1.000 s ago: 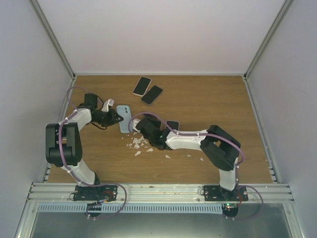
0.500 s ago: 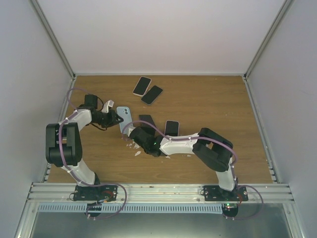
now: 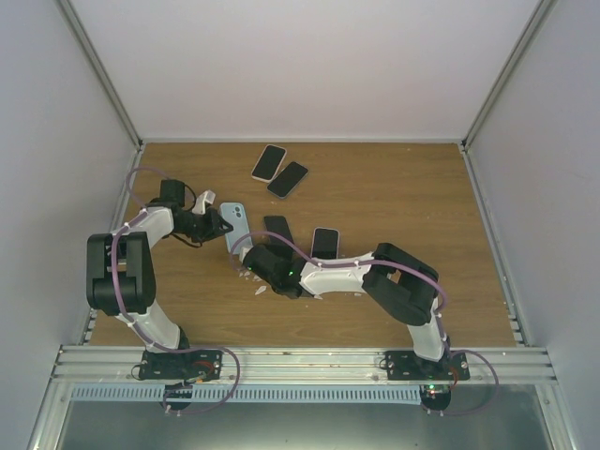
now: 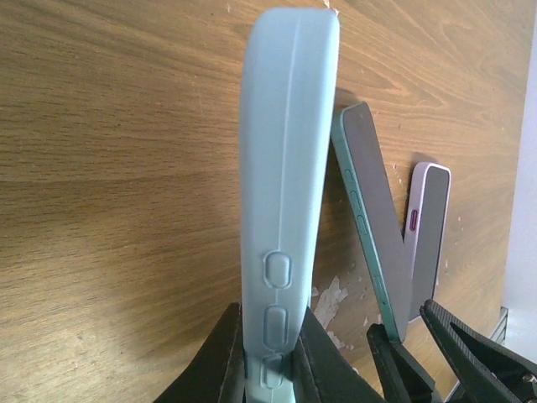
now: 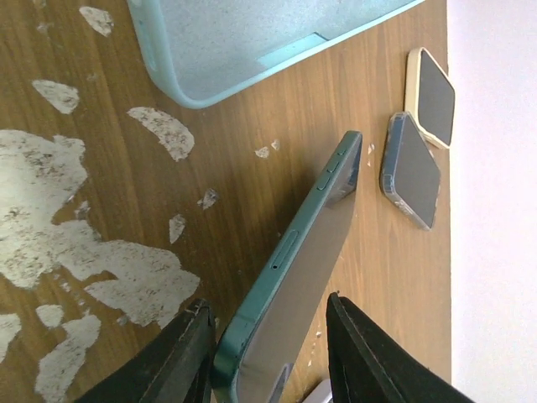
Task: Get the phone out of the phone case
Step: Place the phone at the center of the board, then place the phone case at the center of the board, then adjust the phone at the center of the board.
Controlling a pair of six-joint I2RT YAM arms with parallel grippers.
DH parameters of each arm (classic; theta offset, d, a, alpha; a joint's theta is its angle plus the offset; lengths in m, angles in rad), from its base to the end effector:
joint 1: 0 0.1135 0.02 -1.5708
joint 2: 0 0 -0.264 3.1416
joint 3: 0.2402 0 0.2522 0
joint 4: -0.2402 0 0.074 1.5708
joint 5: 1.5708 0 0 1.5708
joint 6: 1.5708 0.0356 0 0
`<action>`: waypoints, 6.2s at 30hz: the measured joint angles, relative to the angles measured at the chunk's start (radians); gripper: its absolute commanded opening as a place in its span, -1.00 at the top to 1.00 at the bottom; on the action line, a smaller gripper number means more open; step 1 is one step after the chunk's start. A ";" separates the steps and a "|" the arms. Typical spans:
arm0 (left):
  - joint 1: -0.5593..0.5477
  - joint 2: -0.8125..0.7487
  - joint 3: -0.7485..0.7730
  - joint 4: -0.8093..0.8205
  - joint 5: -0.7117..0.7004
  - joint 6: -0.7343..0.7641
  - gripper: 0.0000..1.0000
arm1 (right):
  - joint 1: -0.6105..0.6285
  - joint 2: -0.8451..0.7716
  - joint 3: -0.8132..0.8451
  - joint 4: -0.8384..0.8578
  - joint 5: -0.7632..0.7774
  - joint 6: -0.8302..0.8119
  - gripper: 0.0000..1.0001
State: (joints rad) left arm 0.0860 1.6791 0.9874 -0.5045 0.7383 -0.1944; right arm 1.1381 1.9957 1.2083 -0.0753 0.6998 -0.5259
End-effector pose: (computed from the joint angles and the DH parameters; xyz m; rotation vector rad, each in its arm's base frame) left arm 0.3131 0.0029 0.1725 -0.1763 2.6275 -1.0416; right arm 0.1928 0.3626 0.1459 -1.4404 1.7174 -0.5255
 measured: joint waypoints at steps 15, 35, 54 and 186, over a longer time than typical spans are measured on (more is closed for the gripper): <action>0.000 0.000 -0.010 0.001 -0.004 -0.002 1.00 | 0.002 0.000 0.030 -0.035 -0.043 0.023 0.20; 0.000 -0.001 -0.040 0.015 0.036 -0.003 1.00 | -0.052 -0.134 0.056 -0.123 -0.185 0.090 -0.16; 0.000 0.133 -0.014 -0.085 0.138 0.137 1.00 | -0.344 -0.467 -0.031 -0.204 -0.480 0.162 -0.98; -0.046 -0.167 -0.141 0.201 0.040 -0.049 -0.98 | -0.774 0.150 0.359 -0.671 -1.233 0.134 -0.06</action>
State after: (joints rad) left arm 0.0402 1.5116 0.8467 -0.3031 0.7780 -0.2436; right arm 0.3637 2.1456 1.5669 -0.7467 -0.5331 -0.3916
